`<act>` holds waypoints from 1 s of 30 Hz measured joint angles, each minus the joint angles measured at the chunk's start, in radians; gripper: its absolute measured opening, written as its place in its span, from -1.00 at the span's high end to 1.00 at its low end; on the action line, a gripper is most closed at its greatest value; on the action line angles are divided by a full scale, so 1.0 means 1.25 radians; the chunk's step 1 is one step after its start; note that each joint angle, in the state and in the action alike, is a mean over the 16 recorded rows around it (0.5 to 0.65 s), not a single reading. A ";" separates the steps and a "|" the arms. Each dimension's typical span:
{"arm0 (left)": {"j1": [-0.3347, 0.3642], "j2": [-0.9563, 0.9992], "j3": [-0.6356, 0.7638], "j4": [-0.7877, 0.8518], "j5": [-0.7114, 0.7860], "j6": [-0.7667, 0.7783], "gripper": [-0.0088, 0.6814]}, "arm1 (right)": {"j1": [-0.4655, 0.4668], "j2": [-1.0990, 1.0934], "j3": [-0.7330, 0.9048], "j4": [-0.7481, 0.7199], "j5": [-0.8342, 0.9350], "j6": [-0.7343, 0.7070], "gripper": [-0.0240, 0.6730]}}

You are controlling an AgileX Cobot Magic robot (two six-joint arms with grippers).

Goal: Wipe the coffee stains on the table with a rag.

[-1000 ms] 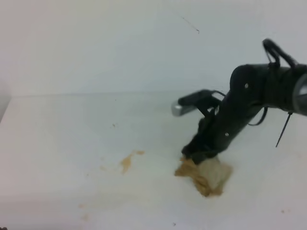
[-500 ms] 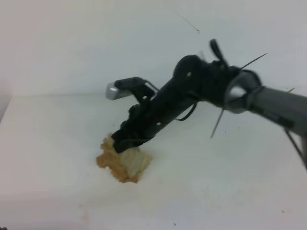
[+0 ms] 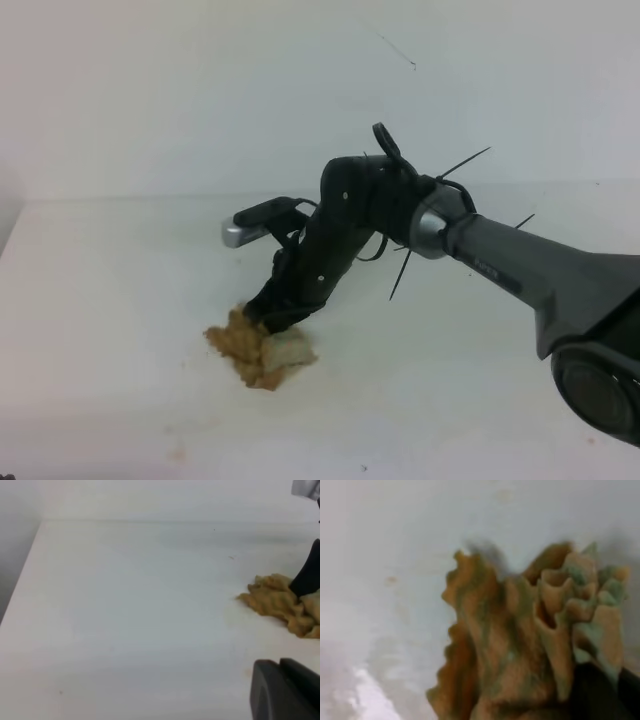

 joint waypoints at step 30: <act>0.000 -0.003 0.004 0.000 -0.001 0.000 0.98 | -0.299 -0.477 0.383 -0.077 -0.065 -0.049 0.87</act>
